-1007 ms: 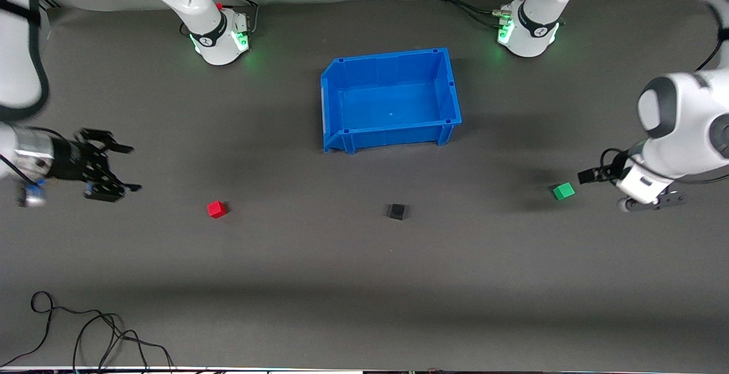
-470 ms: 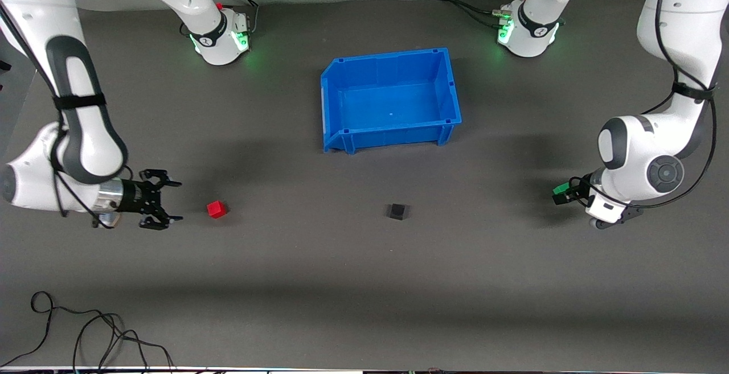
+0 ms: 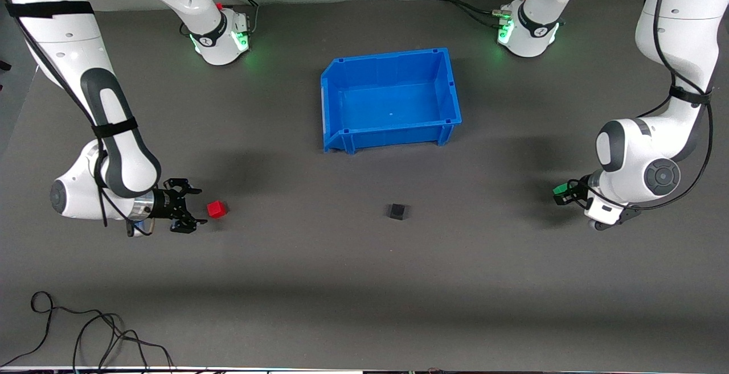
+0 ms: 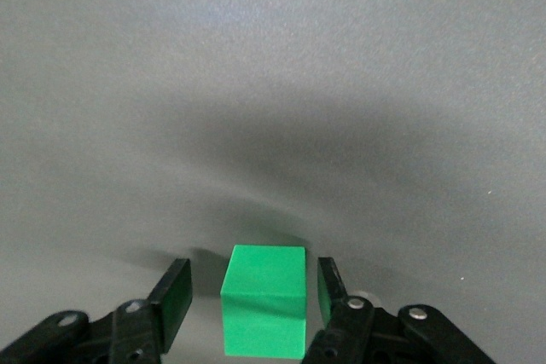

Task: Attach green and red cubes to black cube
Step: 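Close the right gripper on the red cube while the left gripper grasps green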

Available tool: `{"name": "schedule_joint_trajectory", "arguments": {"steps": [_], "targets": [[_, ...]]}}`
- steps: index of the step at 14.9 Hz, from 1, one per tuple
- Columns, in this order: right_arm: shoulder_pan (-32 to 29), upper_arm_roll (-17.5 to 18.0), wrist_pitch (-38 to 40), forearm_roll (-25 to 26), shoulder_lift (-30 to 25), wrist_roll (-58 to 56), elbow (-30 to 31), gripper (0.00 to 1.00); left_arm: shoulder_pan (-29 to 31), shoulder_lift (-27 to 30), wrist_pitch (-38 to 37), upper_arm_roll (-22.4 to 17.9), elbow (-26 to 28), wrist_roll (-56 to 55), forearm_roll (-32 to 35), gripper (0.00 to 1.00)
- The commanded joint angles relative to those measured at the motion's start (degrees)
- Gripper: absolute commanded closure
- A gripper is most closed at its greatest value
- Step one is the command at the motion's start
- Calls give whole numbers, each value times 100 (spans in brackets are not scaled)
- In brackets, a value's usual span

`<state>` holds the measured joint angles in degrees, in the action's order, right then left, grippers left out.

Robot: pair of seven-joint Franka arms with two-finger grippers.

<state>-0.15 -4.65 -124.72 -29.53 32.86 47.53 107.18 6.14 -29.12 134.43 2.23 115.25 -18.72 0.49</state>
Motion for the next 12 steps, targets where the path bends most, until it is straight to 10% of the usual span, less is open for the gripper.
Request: {"name": "schedule_joint_trajectory", "arguments": {"steps": [1, 3, 8, 12], "targets": [[181, -19, -245, -167, 98, -349, -57, 0, -7, -217, 179, -12, -170, -70, 21, 34], [287, -19, -439, -219, 212, -350, -66, 0, -16, -226, 171, -12, -161, -79, 21, 41], [270, -19, -448, -290, 239, -455, -83, 64, 2, -182, 57, -12, -170, -114, 21, 71], [261, -19, -413, -290, 239, -446, -119, 70, -68, -155, -599, -4, -625, -446, -32, 96]]}}
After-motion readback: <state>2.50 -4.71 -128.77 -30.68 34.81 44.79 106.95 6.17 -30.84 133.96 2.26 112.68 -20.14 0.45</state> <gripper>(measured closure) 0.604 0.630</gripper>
